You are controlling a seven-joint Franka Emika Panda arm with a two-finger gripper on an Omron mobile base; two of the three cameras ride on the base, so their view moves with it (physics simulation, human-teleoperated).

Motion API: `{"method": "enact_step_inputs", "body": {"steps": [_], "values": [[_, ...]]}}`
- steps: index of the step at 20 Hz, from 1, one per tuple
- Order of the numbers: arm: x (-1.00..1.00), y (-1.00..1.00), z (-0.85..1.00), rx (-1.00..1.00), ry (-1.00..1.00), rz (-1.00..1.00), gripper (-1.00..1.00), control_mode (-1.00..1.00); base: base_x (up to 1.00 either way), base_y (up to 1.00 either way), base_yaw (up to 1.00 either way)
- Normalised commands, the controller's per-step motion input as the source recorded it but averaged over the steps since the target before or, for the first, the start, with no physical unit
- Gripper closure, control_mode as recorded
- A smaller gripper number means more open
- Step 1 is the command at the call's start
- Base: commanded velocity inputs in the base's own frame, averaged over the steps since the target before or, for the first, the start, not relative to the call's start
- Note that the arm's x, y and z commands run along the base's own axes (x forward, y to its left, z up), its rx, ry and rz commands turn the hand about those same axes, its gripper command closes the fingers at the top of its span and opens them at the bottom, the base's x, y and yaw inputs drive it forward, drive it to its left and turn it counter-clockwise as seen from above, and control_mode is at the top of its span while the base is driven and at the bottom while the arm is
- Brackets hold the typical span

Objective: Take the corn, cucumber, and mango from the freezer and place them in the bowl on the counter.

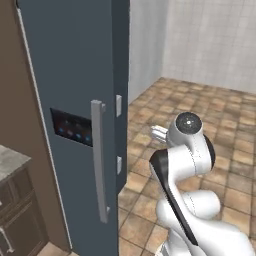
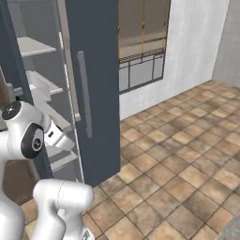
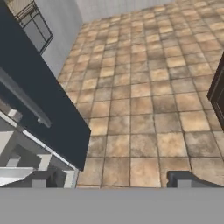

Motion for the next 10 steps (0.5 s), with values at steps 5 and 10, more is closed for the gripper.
{"method": "enact_step_inputs", "body": {"steps": [5,10], "values": [[0.0,0.0,0.0,0.0,0.0,0.0,-1.0,1.0,0.74,-0.95,-0.21],[0.0,0.0,0.0,0.0,0.0,0.0,-1.0,1.0,1.0,-0.82,0.0]]}}
